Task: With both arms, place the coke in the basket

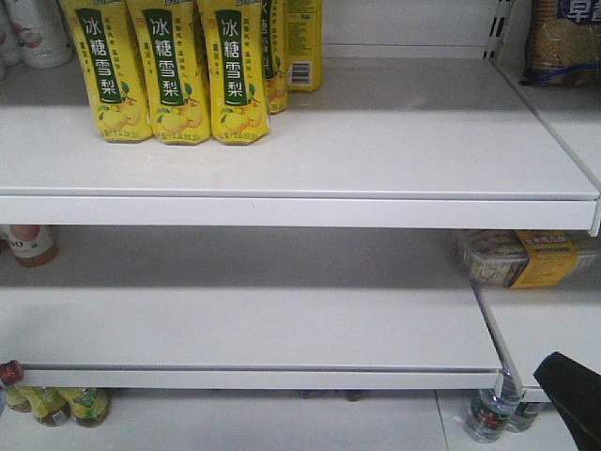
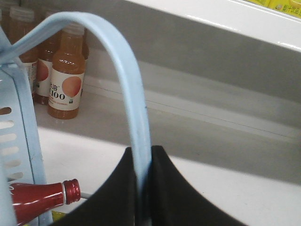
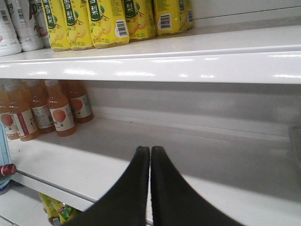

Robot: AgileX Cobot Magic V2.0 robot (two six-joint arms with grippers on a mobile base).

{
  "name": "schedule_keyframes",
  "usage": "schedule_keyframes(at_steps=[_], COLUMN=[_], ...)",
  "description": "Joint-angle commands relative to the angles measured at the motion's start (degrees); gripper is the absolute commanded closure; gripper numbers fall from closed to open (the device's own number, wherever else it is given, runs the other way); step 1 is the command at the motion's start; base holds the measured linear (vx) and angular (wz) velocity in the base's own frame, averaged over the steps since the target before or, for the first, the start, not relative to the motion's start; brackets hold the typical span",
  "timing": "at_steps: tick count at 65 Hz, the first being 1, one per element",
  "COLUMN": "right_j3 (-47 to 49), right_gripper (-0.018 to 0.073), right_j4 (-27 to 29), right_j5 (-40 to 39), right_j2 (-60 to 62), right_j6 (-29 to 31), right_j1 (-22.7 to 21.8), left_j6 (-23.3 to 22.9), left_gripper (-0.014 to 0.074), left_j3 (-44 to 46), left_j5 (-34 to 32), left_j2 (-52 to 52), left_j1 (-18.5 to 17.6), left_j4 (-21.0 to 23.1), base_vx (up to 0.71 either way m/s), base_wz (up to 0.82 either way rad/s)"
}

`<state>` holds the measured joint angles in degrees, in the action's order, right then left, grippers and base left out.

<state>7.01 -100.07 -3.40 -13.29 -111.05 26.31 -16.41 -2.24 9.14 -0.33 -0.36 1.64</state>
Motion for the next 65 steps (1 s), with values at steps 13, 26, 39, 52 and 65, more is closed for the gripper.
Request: schedule_keyframes(at_steps=[13,26,39,52,65], right_j3=[1.56,1.56,1.56,1.56,1.56], right_gripper=[0.0564,0.0564,0.0564,0.0564,0.0564], right_j4=[-1.73,-1.73,-1.73,-1.73,-1.73], right_j5=[1.26,1.26,1.31,1.31,1.31], right_j2=[-0.49,-0.49,-0.49,-0.49,-0.49], right_j6=[0.27,0.27,0.27,0.27,0.27], right_j1=[0.09,0.09,0.09,0.09,0.09], left_j6=[3.04,3.04,3.2,3.25,5.1], left_gripper=[0.0603,0.0603,0.0603,0.0603,0.0603], left_j3=[-0.08,-0.14,-0.14,-0.14,-0.14], left_j5=[-9.67,-9.67,-9.79,-9.68,-9.83], left_j2=[-1.3,-1.3,-1.3,-1.3,-1.3], left_j1=[0.03,0.03,0.03,0.03,0.03], left_j4=[-2.44,-2.44,-3.98,-3.92,-3.17], base_vx=[0.0,0.0,0.0,0.0,0.0], base_wz=[0.0,0.0,0.0,0.0,0.0])
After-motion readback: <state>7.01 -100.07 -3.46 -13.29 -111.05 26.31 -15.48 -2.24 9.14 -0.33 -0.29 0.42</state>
